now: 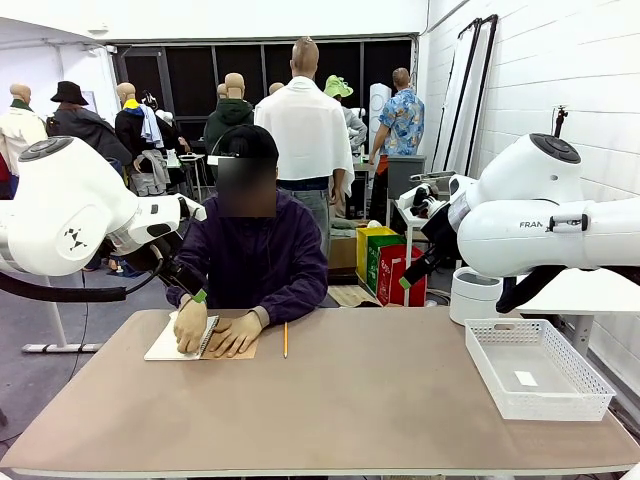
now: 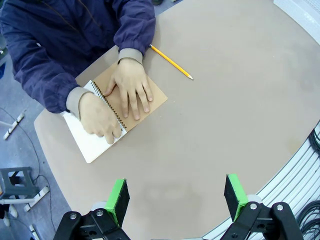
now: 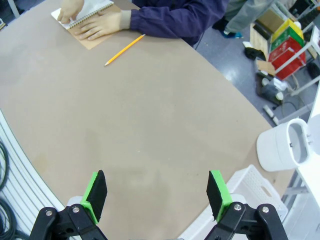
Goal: Sort the paper based on its condition.
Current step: If a person hands you a paper, place it in the Organizing basket , and if it's crumpled, put it in the Trash can.
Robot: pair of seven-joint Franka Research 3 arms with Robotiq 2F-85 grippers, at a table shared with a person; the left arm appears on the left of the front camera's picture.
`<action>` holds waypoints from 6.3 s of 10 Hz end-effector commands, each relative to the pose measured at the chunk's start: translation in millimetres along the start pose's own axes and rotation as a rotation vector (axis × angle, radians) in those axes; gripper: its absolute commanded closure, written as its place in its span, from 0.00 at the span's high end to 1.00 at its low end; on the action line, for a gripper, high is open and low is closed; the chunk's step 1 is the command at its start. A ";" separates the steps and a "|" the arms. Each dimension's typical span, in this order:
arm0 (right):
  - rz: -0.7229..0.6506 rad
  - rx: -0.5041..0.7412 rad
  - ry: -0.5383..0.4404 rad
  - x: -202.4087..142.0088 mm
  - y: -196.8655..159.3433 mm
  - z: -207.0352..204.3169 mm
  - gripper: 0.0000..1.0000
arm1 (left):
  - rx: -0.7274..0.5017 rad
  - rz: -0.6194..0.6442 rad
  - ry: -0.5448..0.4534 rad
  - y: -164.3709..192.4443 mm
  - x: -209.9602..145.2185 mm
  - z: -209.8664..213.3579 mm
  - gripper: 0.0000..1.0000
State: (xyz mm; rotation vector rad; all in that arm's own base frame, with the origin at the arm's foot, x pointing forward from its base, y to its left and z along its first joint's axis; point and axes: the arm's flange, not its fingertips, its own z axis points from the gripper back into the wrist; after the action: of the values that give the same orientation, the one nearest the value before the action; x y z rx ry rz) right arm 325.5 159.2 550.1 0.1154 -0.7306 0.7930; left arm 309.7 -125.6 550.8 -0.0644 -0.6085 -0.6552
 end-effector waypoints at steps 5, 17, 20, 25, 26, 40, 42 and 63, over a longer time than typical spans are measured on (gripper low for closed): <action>0.001 0.006 0.004 -1.1 -1.4 -0.3 1.00 | 0.000 0.000 0.004 0.3 -0.6 0.0 1.00; 0.001 0.006 0.004 -1.1 -1.4 -0.3 1.00 | 0.000 0.000 0.004 0.3 -0.6 0.0 1.00; 0.001 0.006 0.004 -1.1 -1.4 -0.3 1.00 | 0.000 0.000 0.004 0.3 -0.6 0.0 1.00; 0.001 0.006 0.004 -1.1 -1.4 -0.3 1.00 | 0.000 0.000 0.004 0.3 -0.6 0.0 1.00; 0.001 0.006 0.004 -1.1 -1.4 -0.3 1.00 | 0.000 0.000 0.004 0.3 -0.6 0.0 1.00; 0.001 0.006 0.004 -1.1 -1.4 -0.3 1.00 | 0.000 0.000 0.004 0.3 -0.6 0.0 1.00; 0.001 0.006 0.004 -1.1 -1.4 -0.3 1.00 | 0.000 0.000 0.004 0.3 -0.6 0.0 1.00; -0.110 0.020 0.030 8.5 -6.1 -5.1 1.00 | 0.000 0.000 0.004 0.3 -0.6 0.0 1.00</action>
State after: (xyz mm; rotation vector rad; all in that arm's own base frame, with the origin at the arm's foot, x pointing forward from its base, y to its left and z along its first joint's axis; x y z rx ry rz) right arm 327.3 158.7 549.5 0.1274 -0.7190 0.7674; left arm 309.7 -125.6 550.8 -0.0644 -0.6085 -0.6552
